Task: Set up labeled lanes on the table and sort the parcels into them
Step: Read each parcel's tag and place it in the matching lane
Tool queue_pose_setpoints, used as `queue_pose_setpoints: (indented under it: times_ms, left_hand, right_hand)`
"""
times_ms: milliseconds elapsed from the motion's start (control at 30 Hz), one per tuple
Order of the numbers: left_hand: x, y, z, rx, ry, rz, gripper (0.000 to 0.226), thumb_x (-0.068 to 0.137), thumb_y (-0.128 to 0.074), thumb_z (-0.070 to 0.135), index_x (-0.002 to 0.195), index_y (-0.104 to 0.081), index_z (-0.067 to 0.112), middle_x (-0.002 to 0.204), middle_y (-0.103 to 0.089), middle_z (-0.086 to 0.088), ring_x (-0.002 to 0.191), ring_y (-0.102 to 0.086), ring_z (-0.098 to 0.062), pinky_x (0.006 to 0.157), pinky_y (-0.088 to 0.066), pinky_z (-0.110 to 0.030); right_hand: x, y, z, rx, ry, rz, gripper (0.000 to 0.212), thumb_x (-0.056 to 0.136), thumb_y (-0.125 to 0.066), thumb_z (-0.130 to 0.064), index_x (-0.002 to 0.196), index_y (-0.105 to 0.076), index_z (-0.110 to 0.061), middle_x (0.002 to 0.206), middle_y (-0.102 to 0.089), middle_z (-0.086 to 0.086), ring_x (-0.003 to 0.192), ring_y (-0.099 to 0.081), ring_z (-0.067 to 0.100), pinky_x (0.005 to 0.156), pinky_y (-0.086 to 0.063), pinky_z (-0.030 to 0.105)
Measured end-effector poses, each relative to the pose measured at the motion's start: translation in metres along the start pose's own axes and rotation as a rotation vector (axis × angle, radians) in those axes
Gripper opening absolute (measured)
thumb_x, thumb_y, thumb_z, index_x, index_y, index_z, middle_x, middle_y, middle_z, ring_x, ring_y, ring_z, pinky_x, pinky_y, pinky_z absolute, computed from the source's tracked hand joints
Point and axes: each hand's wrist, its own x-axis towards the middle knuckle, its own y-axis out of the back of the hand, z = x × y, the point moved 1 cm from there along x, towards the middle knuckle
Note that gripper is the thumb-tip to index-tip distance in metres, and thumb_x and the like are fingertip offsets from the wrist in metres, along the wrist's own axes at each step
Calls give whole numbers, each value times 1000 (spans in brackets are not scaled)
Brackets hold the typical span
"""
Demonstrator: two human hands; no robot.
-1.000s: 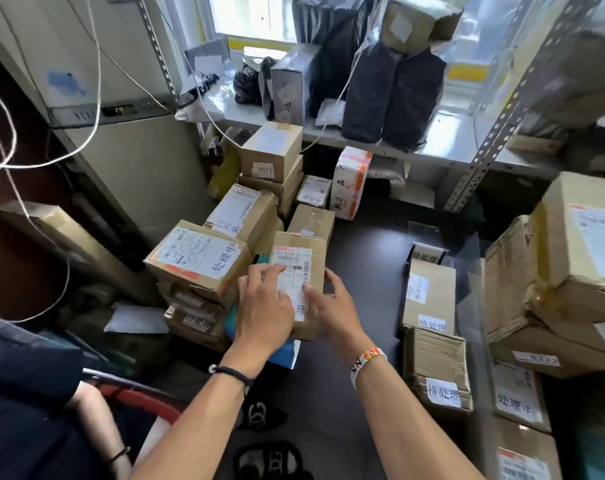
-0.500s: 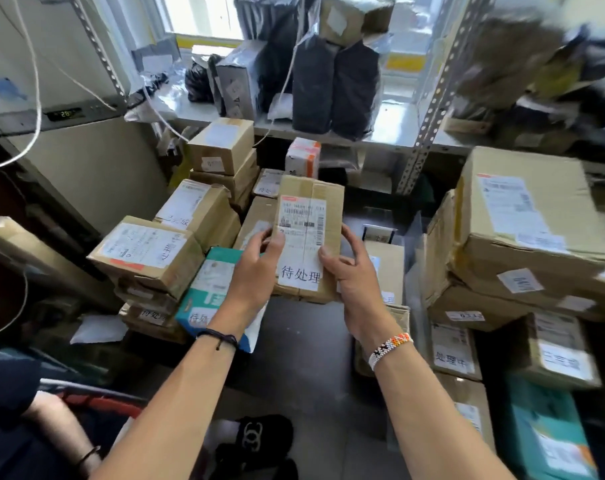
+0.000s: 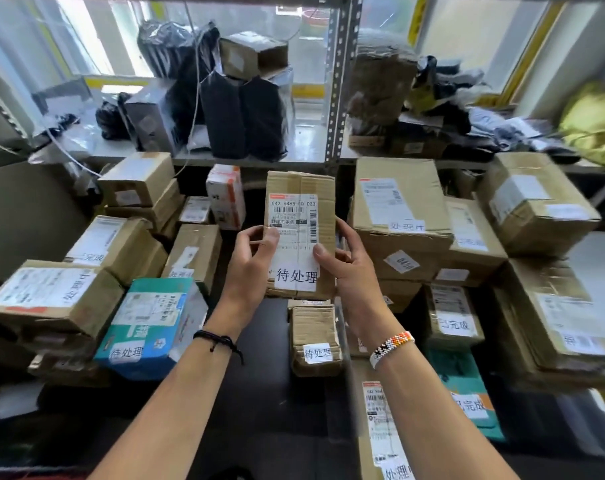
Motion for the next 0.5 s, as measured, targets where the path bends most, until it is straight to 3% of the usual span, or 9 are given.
queue_pose_setpoints:
  times_ms: [133, 267, 400, 500]
  left_hand:
    - [-5, -6, -6, 29, 0, -6, 41, 100, -64, 44, 132, -56, 20, 117, -72, 0, 98, -74, -10, 70, -58, -19]
    - [-6, -3, -23, 23, 55, -34, 37, 99, -67, 45, 128, -55, 26, 120, -71, -1, 104, -74, -14, 84, -63, -34]
    - [-3, -1, -55, 2, 143, -21, 41, 100, -67, 42, 132, -54, 19, 121, -71, -5, 100, -75, -15, 77, -62, -30]
    - [-4, -3, -85, 5, 218, 16, 43, 101, -65, 42, 133, -55, 16, 119, -73, -6, 96, -77, -14, 75, -63, -30]
  right_hand:
    - [-4, 9, 3, -24, -2, 21, 64, 96, -74, -12, 151, -50, -34, 120, -74, 12, 103, -77, 25, 94, -62, 49]
    - [-3, 12, 18, -75, -43, 57, 59, 97, -73, -13, 147, -51, -36, 117, -74, 6, 102, -77, 21, 93, -63, 44]
    - [-2, 14, 42, -225, -51, 95, 54, 99, -72, -20, 147, -53, -35, 123, -71, 0, 108, -73, 8, 96, -61, 42]
    - [-7, 19, 59, -386, -66, 125, 51, 101, -68, -19, 147, -54, -34, 127, -70, -8, 100, -72, 0, 86, -62, 28]
